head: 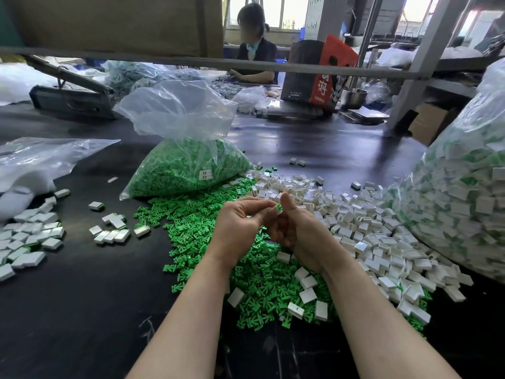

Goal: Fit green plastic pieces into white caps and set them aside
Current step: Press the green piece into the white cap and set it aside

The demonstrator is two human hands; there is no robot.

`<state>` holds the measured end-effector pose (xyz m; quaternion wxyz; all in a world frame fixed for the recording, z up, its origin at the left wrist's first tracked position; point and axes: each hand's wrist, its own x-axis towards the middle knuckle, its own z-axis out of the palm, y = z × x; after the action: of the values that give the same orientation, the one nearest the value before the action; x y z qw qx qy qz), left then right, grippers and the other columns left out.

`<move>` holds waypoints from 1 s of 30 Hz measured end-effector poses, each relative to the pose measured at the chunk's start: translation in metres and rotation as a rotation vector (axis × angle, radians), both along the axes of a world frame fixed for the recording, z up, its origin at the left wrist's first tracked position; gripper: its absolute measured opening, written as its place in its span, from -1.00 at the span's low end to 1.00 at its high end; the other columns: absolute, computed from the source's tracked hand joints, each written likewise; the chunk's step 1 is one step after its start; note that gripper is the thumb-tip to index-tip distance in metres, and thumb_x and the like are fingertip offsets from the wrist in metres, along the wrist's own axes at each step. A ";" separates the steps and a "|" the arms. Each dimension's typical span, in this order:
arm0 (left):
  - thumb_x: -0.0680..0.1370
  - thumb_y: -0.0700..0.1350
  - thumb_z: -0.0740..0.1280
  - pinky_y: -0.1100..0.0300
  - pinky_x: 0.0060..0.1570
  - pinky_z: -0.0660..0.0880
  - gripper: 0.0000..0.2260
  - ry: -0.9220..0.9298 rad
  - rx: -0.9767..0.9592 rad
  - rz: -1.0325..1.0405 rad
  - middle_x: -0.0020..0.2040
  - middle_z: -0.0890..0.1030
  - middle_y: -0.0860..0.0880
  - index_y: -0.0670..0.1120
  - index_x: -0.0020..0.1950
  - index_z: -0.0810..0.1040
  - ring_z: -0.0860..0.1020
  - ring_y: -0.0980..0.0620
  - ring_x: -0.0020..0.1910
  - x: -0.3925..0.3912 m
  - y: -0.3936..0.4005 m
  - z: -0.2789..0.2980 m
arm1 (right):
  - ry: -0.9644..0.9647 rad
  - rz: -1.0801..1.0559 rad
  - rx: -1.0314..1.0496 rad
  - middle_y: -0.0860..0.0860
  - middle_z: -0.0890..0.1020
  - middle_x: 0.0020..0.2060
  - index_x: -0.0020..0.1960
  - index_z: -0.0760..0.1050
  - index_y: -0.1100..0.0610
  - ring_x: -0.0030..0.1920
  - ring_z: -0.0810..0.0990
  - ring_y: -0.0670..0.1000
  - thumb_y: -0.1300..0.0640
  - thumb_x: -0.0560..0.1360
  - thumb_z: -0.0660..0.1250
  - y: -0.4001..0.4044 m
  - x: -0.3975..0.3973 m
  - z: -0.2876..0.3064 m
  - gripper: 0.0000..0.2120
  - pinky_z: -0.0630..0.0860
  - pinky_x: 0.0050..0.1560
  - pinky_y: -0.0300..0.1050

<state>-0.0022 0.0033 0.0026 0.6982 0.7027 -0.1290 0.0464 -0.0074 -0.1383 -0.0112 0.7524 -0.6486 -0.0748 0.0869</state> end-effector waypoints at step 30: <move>0.47 -0.36 0.42 0.29 0.03 0.57 -0.80 -0.001 -0.057 -0.018 -0.08 0.67 0.03 -0.06 -0.15 0.70 0.64 0.16 -0.08 -0.001 -0.001 0.001 | -0.029 0.052 0.039 -0.02 0.52 -0.39 -0.13 0.53 0.18 -0.35 0.47 -0.10 -0.29 0.45 0.18 -0.002 0.000 -0.001 -0.49 0.42 -0.30 -0.29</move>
<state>-0.0032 0.0018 0.0033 0.7182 0.6814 -0.1340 0.0442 -0.0070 -0.1403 -0.0127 0.7613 -0.6328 -0.1041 0.0954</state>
